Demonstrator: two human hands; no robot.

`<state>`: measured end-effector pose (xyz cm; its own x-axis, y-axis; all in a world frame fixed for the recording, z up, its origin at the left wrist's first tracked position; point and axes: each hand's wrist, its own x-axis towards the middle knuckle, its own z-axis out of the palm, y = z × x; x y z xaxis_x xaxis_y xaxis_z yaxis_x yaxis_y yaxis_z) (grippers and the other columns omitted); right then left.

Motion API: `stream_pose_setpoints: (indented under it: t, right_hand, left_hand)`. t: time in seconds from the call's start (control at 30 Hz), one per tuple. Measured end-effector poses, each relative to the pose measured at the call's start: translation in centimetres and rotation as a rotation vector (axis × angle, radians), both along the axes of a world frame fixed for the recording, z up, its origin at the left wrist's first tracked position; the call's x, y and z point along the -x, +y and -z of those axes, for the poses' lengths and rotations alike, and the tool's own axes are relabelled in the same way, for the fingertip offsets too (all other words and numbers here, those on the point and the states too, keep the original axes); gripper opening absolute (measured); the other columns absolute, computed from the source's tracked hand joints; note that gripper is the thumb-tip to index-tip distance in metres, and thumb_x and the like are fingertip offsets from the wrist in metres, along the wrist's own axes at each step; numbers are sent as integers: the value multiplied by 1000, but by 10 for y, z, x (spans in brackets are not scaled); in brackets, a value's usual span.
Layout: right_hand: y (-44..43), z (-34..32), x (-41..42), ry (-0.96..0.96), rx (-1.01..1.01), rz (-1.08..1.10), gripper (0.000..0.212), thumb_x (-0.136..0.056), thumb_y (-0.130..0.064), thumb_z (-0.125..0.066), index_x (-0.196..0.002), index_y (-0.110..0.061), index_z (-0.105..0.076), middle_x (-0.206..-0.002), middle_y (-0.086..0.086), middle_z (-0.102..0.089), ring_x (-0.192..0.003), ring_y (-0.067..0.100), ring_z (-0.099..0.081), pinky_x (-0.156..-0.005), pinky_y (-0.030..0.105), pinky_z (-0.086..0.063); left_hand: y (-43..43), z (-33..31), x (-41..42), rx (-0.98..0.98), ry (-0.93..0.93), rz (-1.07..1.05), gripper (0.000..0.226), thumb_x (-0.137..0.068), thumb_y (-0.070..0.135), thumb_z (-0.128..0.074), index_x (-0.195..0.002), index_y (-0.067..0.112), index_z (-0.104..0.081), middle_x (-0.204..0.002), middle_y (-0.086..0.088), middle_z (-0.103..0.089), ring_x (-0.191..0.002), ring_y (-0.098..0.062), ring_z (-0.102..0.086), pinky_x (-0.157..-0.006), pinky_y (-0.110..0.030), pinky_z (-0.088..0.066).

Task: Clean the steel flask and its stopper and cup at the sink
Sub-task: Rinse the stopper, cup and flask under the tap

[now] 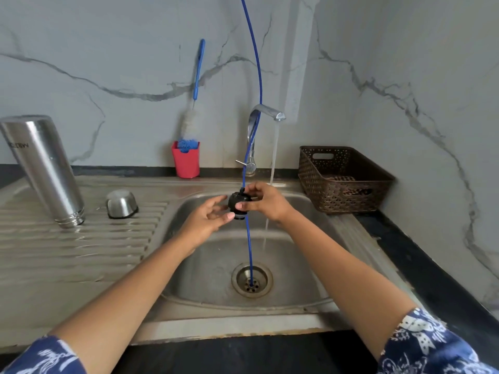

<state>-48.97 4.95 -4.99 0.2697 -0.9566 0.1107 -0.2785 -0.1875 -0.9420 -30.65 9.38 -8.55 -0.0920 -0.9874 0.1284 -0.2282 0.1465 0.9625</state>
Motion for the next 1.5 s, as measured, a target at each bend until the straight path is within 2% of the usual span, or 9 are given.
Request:
stream_pose_setpoints:
  t: [0.13,0.27,0.5,0.7,0.9,1.03,1.17,1.4,1.5]
  right_hand:
    - [7,4,-5,-113,-41,-68,31,-74,-14,-79,-99,-18,-61,-105,12,-67,-99,22,-64,-93,33,-52]
    - [13,1,-4,-251,-113,-46,13,-91,-22,-61,-101,-13,-66,-94,6,-68,-87,21,-65,-87,40,-54]
    - [14,0,1,-81,107,-172,49,-83,-8,-70,-130,-17,-56,-124,2,-61,-91,19,-62,-77,33,-56]
    - [13,3,-5,-114,199,-108,36,-78,-6,-75,-107,-24,-65,-112,2,-66,-77,27,-60,-77,46,-55]
    - [11,1,-7,-113,237,-46,21,-79,-13,-76,-95,-24,-68,-99,17,-70,-78,27,-61,-76,43,-55]
    - [9,-11,-3,28,129,-163,27,-78,-12,-76,-99,-15,-58,-98,7,-66,-80,19,-62,-67,29,-55]
    - [8,-22,-10,175,53,-202,41,-75,-15,-79,-104,-13,-51,-99,8,-63,-77,15,-62,-65,24,-55]
    - [6,-26,-19,405,334,0,51,-73,-29,-81,-118,-16,-61,-113,0,-64,-98,13,-58,-91,28,-48]
    - [8,-25,-23,399,320,50,52,-72,-35,-81,-117,-16,-63,-110,-2,-65,-98,14,-59,-90,29,-48]
  left_hand:
    - [0,-1,8,118,129,-20,47,-80,9,-74,-123,18,-57,-113,-1,-68,-103,-12,-65,-95,-25,-49]
    - [1,-3,7,160,171,15,40,-79,2,-71,-113,21,-61,-103,7,-71,-95,-7,-67,-89,-20,-50]
    - [3,-4,7,13,404,43,34,-80,7,-70,-113,14,-64,-94,3,-74,-95,-14,-68,-91,-27,-51]
    - [3,-4,6,-18,471,69,28,-76,11,-63,-103,13,-67,-90,1,-75,-89,-12,-69,-94,-29,-47]
    - [1,-7,8,-27,490,28,30,-82,8,-62,-111,4,-64,-89,1,-74,-83,-9,-68,-83,-19,-48]
    - [2,-7,6,-3,401,13,31,-88,0,-58,-118,5,-62,-91,3,-74,-87,-5,-68,-78,-12,-49]
    - [7,-10,0,21,230,35,36,-87,3,-62,-122,9,-61,-107,1,-71,-97,-4,-67,-88,-13,-48]
    - [10,-18,-29,-20,-165,-70,51,-85,9,-70,-132,5,-53,-129,-8,-59,-116,-15,-57,-97,-18,-39]
    - [14,-17,-48,-25,-363,-97,46,-84,18,-73,-127,9,-59,-125,-7,-63,-108,-14,-60,-98,-22,-41]
